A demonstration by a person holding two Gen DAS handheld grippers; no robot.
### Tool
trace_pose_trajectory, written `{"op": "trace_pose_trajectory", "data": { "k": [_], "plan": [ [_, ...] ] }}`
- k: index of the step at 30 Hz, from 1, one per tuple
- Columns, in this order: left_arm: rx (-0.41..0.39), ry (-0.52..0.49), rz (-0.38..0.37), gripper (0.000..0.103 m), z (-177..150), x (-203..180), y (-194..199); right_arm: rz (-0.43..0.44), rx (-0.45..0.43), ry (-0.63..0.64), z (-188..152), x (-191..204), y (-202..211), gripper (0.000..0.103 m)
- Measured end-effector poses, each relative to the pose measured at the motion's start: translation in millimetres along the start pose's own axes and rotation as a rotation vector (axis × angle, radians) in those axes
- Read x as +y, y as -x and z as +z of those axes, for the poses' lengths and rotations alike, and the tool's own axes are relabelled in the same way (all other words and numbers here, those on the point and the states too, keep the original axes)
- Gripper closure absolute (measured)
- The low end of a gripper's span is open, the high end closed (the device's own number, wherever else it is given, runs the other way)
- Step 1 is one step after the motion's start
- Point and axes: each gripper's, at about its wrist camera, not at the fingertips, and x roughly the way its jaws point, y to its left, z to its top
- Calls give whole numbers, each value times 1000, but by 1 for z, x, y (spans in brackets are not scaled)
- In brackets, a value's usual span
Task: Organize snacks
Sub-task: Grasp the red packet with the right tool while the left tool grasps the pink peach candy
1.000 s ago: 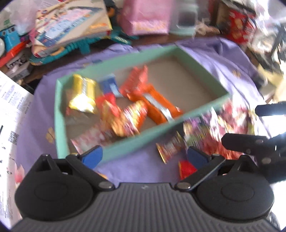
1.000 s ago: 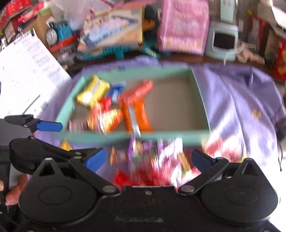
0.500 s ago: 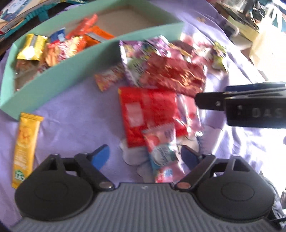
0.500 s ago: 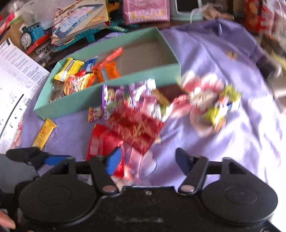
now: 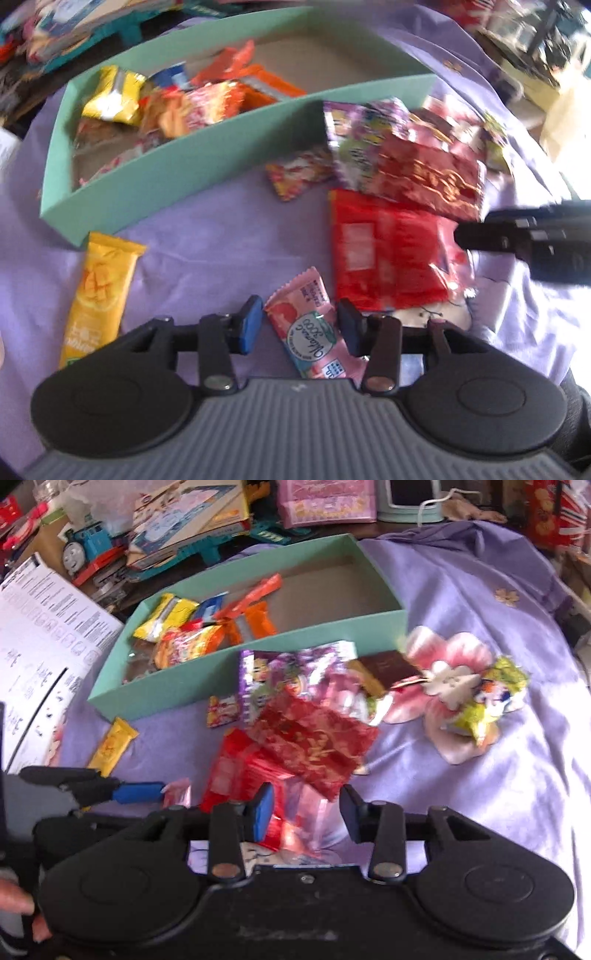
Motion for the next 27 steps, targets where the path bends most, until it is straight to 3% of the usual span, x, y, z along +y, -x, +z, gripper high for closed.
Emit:
{"op": "trace_pose_trajectory", "data": {
  "k": [3, 5, 10, 16, 18, 20, 25, 27],
  "plan": [
    [0, 31, -1, 58, 2, 12, 2, 51, 32, 1, 2, 9, -11, 63],
    [5, 49, -5, 49, 2, 16, 3, 47, 46, 14, 3, 16, -19, 63],
    [28, 60, 2, 39, -5, 16, 5, 57, 83, 10, 6, 23, -42, 61],
    [31, 52, -5, 41, -8, 10, 7, 67, 52, 15, 9, 32, -53, 60],
    [27, 33, -14, 48, -8, 4, 7, 71, 48, 21, 9, 33, -54, 60],
    [15, -2, 5, 63, -10, -3, 8, 77, 38, 28, 6, 32, -53, 57],
    [-4, -2, 14, 68, -15, 2, 11, 58, 26, 97, 1, 48, -55, 39],
    [-5, 22, 22, 69, -16, 10, 13, 16, 18, 149, -3, 62, -56, 48]
  ]
}}
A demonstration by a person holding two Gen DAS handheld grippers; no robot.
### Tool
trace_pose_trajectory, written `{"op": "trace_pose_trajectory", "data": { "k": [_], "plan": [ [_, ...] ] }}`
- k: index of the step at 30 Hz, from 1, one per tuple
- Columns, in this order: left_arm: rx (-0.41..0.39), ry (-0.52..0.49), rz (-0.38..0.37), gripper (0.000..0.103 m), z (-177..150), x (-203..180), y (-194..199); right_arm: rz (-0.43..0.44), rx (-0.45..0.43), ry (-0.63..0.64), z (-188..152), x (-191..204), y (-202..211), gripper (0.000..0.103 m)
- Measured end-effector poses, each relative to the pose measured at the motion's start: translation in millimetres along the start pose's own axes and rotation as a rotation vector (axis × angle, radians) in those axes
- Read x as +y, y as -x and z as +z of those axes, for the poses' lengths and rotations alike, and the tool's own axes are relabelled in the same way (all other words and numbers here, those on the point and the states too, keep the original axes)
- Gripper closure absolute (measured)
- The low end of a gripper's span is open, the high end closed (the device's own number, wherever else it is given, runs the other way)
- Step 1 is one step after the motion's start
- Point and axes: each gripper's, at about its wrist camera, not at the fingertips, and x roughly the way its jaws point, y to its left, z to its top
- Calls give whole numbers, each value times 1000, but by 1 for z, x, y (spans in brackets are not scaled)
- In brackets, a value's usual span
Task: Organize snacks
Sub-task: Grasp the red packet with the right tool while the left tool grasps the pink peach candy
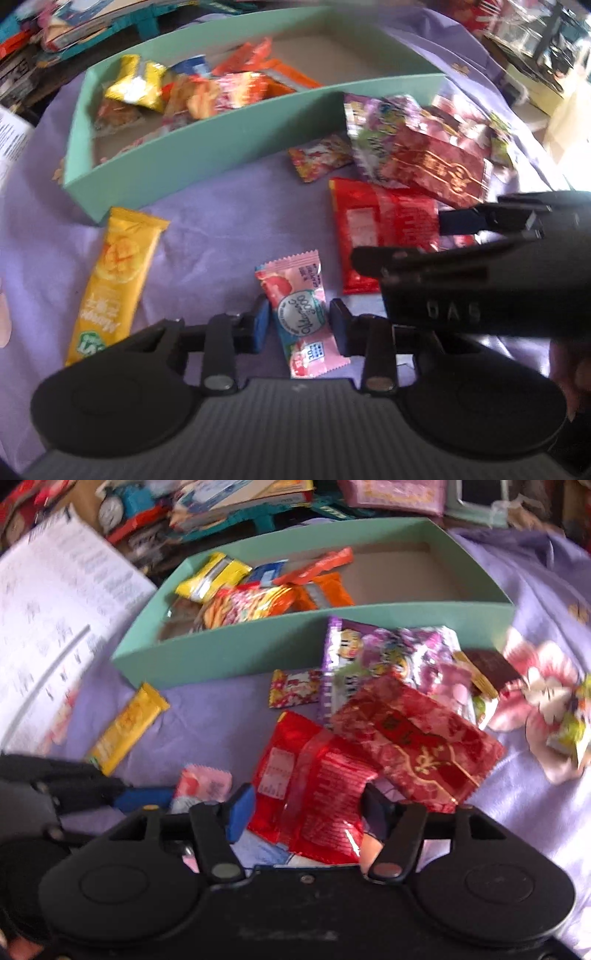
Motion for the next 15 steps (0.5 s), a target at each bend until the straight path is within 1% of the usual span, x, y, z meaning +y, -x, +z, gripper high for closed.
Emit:
{"op": "trace_pose_trajectory", "data": {
  "k": [1, 2, 4, 6, 8, 10, 12, 15],
  "plan": [
    [0, 13, 6, 69, -1, 5, 2, 3, -4, 7, 0, 5, 0, 64],
    [1, 25, 17, 70, -2, 9, 3, 20, 1, 4, 1, 8, 0, 71],
    [4, 62, 28, 72, -3, 20, 5, 19, -4, 17, 3, 15, 2, 80],
    [9, 104, 14, 74, -2, 32, 8, 46, -1, 5, 6, 18, 5, 82],
    [0, 129, 19, 74, -3, 40, 12, 52, -3, 1, 9, 20, 8, 84],
    [-13, 143, 22, 75, -4, 45, 17, 65, -7, -6, 10, 20, 13, 86],
    [-24, 159, 8, 75, -4, 49, 23, 79, -13, -17, 12, 21, 20, 86],
    [-49, 167, -1, 75, -6, 53, 32, 75, -36, -16, 14, 22, 30, 86]
  ]
}}
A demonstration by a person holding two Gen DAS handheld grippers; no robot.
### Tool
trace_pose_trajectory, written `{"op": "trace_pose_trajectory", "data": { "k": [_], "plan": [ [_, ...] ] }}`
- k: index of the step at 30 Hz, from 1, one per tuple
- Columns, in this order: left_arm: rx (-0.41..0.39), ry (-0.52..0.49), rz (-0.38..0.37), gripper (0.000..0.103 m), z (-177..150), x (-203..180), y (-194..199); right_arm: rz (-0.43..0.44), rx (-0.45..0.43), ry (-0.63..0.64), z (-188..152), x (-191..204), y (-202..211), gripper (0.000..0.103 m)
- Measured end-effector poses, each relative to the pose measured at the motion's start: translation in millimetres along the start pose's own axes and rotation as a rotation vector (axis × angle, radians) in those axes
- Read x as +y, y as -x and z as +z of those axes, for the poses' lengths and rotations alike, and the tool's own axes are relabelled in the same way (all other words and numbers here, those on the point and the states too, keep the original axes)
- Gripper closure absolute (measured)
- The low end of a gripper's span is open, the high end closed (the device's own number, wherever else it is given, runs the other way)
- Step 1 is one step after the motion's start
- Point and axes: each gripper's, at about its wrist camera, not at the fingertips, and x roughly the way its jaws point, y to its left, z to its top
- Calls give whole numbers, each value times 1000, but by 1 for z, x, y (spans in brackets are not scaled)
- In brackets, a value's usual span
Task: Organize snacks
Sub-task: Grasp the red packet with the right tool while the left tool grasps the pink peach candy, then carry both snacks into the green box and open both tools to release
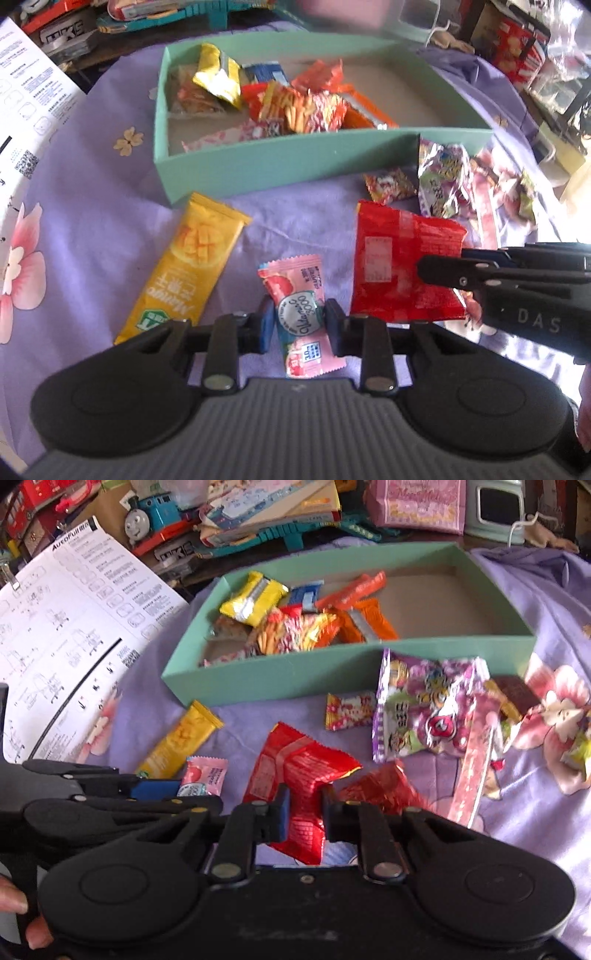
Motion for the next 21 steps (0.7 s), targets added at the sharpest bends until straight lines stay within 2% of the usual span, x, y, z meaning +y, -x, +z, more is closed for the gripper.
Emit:
{"op": "trace_pose_trajectory", "data": {
  "k": [11, 17, 21],
  "plan": [
    [-93, 10, -51, 75, 38, 4, 35, -43, -104, -9, 33, -17, 31, 87],
    [-160, 3, -50, 75, 89, 1, 43, -76, -163, -13, 68, -38, 40, 87],
    [-176, -6, -47, 75, 129, -3, 36, -99, -196, -19, 97, -52, 40, 87]
  ]
}}
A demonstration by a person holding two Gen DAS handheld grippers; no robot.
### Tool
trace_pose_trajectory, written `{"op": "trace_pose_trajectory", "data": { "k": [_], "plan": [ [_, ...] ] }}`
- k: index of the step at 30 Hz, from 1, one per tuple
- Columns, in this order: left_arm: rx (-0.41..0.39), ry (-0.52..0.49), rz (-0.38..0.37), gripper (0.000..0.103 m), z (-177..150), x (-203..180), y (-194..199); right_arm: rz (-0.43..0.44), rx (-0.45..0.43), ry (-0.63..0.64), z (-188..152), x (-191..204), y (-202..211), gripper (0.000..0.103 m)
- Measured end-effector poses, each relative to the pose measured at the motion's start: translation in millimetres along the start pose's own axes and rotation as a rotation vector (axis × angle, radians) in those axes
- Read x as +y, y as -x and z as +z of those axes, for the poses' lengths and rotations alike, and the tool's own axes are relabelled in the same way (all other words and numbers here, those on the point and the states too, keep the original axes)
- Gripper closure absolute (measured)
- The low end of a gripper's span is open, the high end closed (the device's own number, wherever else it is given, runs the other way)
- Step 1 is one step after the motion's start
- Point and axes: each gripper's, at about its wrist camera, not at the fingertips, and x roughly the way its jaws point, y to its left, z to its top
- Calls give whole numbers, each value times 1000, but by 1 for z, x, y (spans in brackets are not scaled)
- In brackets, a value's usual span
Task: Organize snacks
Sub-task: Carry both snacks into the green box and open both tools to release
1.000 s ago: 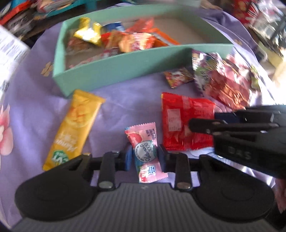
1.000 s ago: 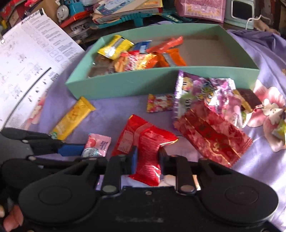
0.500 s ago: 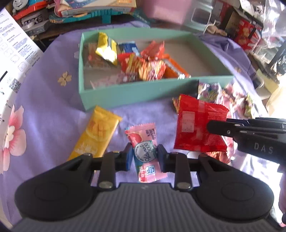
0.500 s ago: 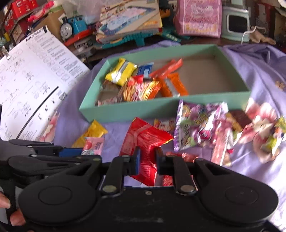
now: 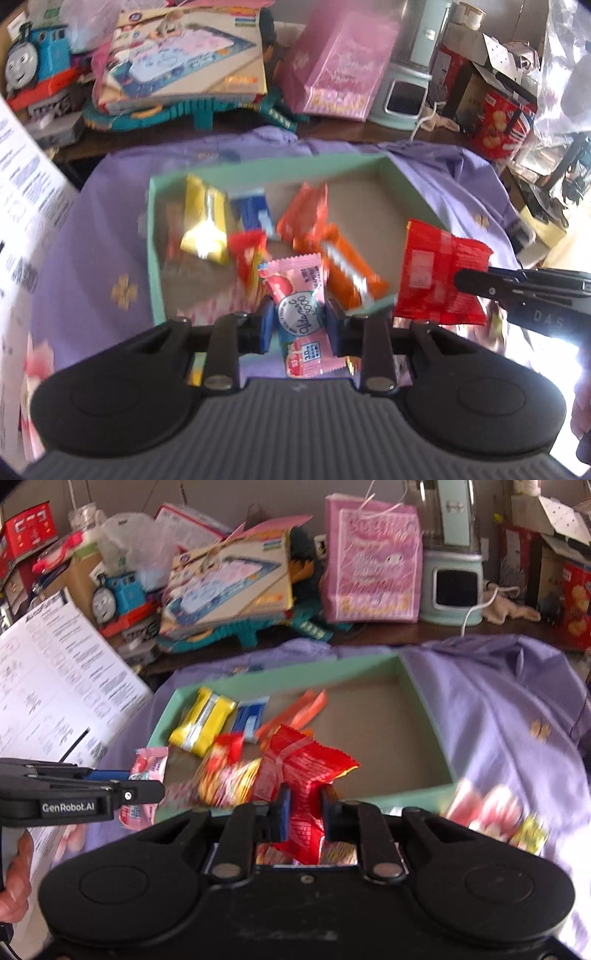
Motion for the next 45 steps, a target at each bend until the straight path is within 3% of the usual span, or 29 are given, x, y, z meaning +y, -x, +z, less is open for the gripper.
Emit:
{"op": "trace_pose_trajectory", "data": {
  "k": [10, 21, 22, 24, 25, 26, 27, 32, 45],
  "plan": [
    [14, -45, 26, 75, 80, -10, -72, -32, 19, -19, 54, -28, -58, 87],
    [59, -60, 53, 74, 121, -8, -152, -9, 81, -57, 86, -47, -137, 86],
    [58, -60, 63, 73, 123, -7, -157, -1, 86, -56, 87, -46, -142, 84],
    [58, -50, 86, 54, 126, -4, -165, 7, 90, -65, 90, -46, -150, 65],
    [59, -45, 97, 31, 127, -3, -166, 4, 85, -72, 92, -47, -152, 37],
    [52, -41, 112, 17, 127, -2, -167, -2, 79, -80, 93, -47, -152, 15],
    [35, -42, 127, 14, 126, -2, -165, -9, 65, -92, 92, -47, -150, 11],
    [34, -60, 144, 4, 121, -4, -158, -29, 34, -91, 89, -48, -138, 0],
    [34, -77, 135, 1, 81, -20, -100, -21, 8, -82, 65, -32, -77, 0]
  ]
}}
